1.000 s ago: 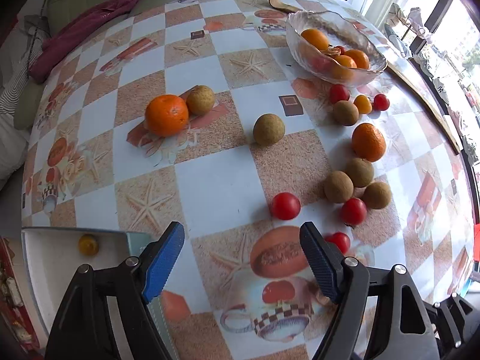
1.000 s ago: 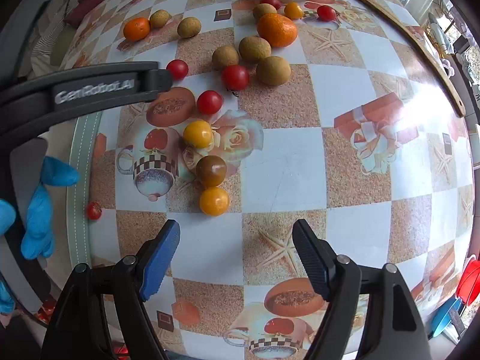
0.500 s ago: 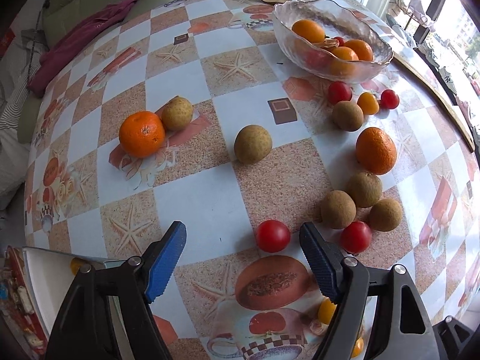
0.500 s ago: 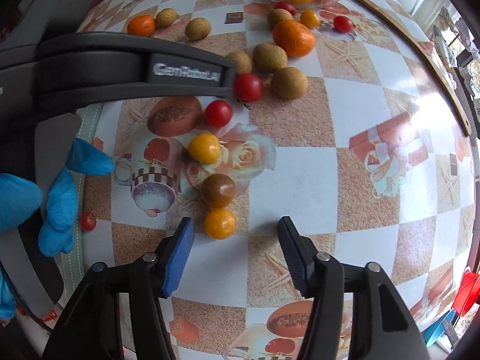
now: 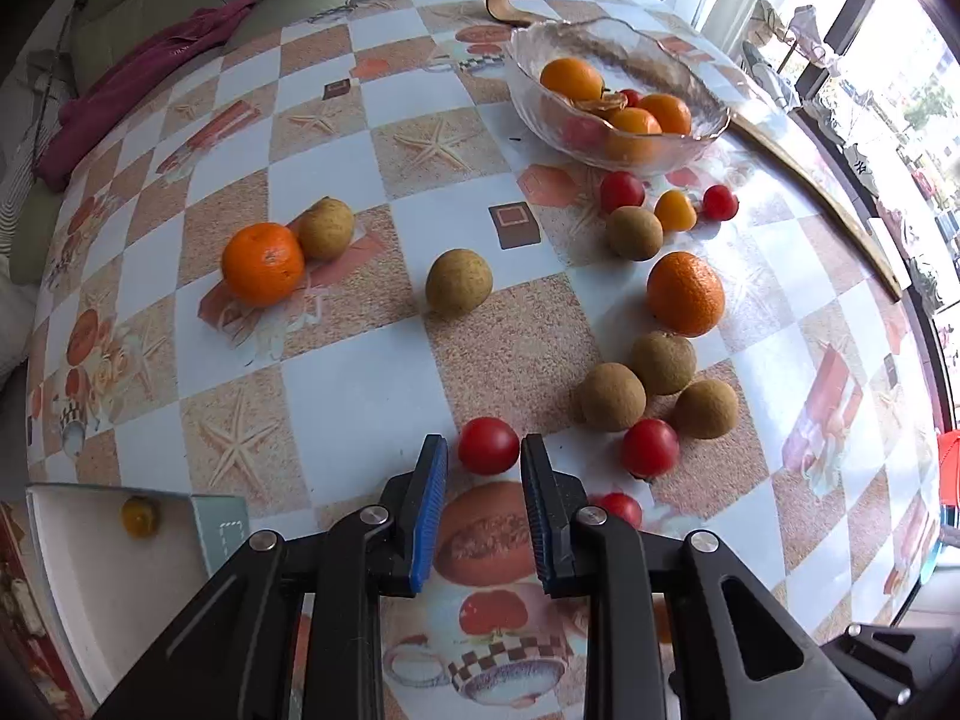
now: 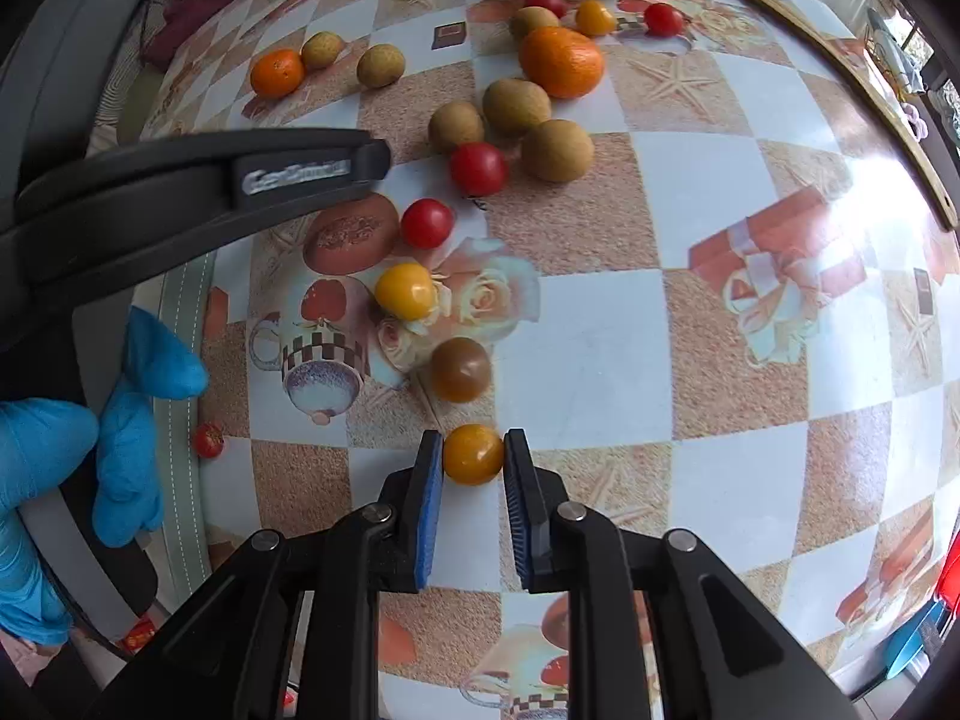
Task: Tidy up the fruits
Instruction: 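Close the left gripper on a red cherry tomato while the right gripper holds its yellow tomato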
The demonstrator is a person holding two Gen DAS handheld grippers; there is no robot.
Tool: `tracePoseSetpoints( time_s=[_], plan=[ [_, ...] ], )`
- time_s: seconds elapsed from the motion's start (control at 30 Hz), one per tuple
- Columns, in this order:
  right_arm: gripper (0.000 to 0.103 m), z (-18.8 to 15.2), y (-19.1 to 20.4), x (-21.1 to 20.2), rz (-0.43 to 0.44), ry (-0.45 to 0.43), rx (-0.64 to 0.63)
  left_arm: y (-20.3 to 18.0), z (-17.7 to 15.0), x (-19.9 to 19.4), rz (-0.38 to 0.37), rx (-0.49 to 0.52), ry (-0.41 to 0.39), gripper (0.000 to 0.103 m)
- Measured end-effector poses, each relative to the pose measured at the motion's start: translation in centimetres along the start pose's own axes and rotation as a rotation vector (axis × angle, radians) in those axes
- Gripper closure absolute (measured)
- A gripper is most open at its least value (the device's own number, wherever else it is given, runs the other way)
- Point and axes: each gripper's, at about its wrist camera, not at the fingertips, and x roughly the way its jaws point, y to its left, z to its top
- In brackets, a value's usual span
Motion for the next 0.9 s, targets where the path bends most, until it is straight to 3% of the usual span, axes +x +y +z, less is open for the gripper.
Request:
tracePoseSetpoints(
  time_s=[0.2, 0.5, 0.73, 0.77, 0.83, 0.9],
  plan=[
    [0.081, 0.9, -1.8, -0.4, 0.013, -0.002, 0.013, 0.8, -1.3, -2.3, -0.021, -0.024, -0.025, 0.076],
    [0.081, 0.7, -1.2, -3.2, 0.019, -0.027, 0.004, 3.0, -4.1, -5.8, -0.032, -0.079, -0.058, 0.076],
    [0.081, 0.0, -1.1, -3.7, -0.002, -0.034, -0.008, 3.2, -3.9, -5.1, -0.035, -0.070, -0.055, 0.075],
    [0.081, -0.1, -1.2, -3.8, -0.005, -0.034, -0.006, 3.1, -3.6, -4.7, -0.032, -0.067, -0.053, 0.072],
    [0.081, -0.4, -1.5, -3.8, -0.009, -0.031, 0.000, 2.8, -2.9, -3.6, -0.016, -0.066, -0.050, 0.026],
    [0.081, -0.7, -2.0, -3.8, -0.007, -0.028, 0.011, 2.4, -2.1, -2.8, -0.003, -0.063, -0.078, 0.025]
  ],
)
